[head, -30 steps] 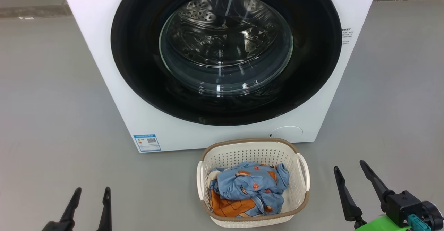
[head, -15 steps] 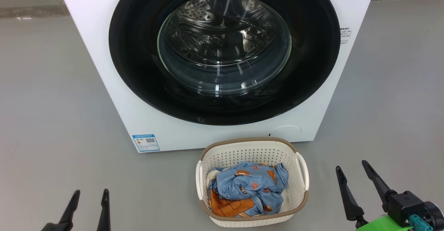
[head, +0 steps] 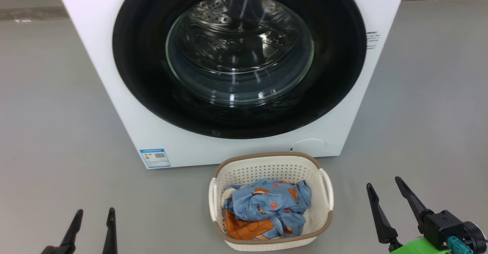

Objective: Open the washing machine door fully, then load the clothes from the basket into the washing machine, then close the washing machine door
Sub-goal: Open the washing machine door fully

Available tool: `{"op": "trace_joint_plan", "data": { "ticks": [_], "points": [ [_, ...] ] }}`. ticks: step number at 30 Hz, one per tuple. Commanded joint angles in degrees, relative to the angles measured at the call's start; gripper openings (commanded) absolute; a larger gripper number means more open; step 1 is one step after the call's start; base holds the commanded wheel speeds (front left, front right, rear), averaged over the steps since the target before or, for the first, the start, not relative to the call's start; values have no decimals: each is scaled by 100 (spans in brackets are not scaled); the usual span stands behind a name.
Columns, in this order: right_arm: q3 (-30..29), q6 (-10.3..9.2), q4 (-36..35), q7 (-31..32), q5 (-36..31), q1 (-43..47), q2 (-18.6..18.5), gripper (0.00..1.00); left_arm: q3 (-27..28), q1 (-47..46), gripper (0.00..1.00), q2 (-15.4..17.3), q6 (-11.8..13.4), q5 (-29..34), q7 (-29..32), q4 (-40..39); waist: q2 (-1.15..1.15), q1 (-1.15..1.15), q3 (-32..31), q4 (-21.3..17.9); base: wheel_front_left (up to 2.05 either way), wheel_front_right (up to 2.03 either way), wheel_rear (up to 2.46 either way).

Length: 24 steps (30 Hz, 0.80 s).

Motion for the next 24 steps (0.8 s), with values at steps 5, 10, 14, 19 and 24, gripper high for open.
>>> {"op": "trace_joint_plan", "data": {
  "ticks": [5, 10, 14, 19, 24],
  "points": [
    [133, 9, -159, -70, -55, -26, -50, 100, 173, -90, 100, 74, -8, -29, -39, -177, 0, 0, 18, -14, 109, 109, -218],
    [127, 9, -165, -70, -59, -29, -39, 100, 176, -105, 100, 74, -8, -28, -39, -179, 0, 0, 47, -17, 123, 123, -246],
    [126, 9, -170, -70, -62, -30, -37, 100, 189, -132, 100, 74, -8, -58, -39, -241, 0, 0, 70, -5, 110, 110, -219],
    [136, 9, -167, -70, -53, -42, -43, 100, 220, -122, 100, 73, 34, -84, -39, -303, 0, 0, 87, 13, 74, 74, -148],
    [142, 9, -162, -70, -54, -59, -45, 100, 203, -128, 100, 73, 29, -125, -39, -266, 0, 0, 92, 30, 34, 34, -69]
  ]
}}
